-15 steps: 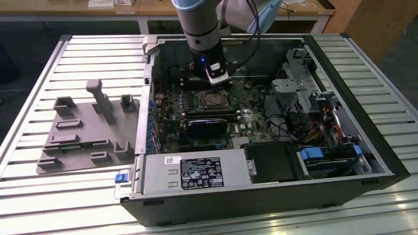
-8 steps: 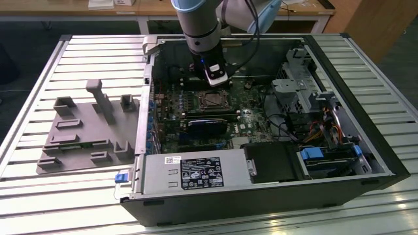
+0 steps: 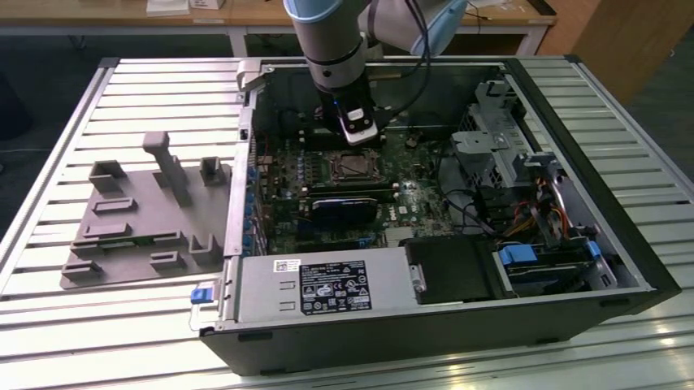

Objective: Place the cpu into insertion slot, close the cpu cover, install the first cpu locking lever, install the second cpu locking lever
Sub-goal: 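Install the first cpu locking lever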

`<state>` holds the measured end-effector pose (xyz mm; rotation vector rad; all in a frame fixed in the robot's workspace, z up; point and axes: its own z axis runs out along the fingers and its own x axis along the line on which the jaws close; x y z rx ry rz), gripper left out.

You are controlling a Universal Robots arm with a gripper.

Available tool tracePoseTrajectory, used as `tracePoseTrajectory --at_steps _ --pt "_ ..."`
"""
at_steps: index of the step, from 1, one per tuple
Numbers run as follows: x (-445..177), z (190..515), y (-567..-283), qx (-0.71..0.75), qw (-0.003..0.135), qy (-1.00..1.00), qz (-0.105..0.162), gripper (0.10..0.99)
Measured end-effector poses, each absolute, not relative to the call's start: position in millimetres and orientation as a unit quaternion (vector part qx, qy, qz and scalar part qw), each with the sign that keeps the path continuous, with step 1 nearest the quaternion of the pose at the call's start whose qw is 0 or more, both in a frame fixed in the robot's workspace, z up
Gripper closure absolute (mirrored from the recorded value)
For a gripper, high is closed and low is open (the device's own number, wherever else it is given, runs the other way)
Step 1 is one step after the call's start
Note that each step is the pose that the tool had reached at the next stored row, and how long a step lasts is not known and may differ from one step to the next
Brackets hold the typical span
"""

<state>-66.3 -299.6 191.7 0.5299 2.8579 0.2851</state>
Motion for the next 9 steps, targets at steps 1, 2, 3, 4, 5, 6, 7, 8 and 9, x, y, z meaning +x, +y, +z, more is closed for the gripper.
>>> tracePoseTrajectory --at_steps 1,2,3,4,5,6,7,8,9 --pt "-66.2 191.6 -299.5 0.18 0.11 0.973 0.097 0.984" --pt "-66.2 191.6 -299.5 0.18 0.11 0.973 0.097 0.984" --pt "-66.2 191.6 -299.5 0.18 0.11 0.973 0.097 0.984" --pt "-66.2 191.6 -299.5 0.18 0.11 0.973 0.097 0.984" --pt "-66.2 191.9 -299.5 0.18 0.11 0.973 0.097 0.984" --pt "-66.2 192.2 -299.5 0.18 0.111 0.973 0.097 0.984" --pt "-66.1 192.5 -299.4 0.18 0.111 0.973 0.097 0.984" --pt "-66.1 192.8 -299.4 0.18 0.111 0.973 0.097 0.984" --pt "-66.2 193.0 -299.5 0.18 0.111 0.973 0.097 0.984"
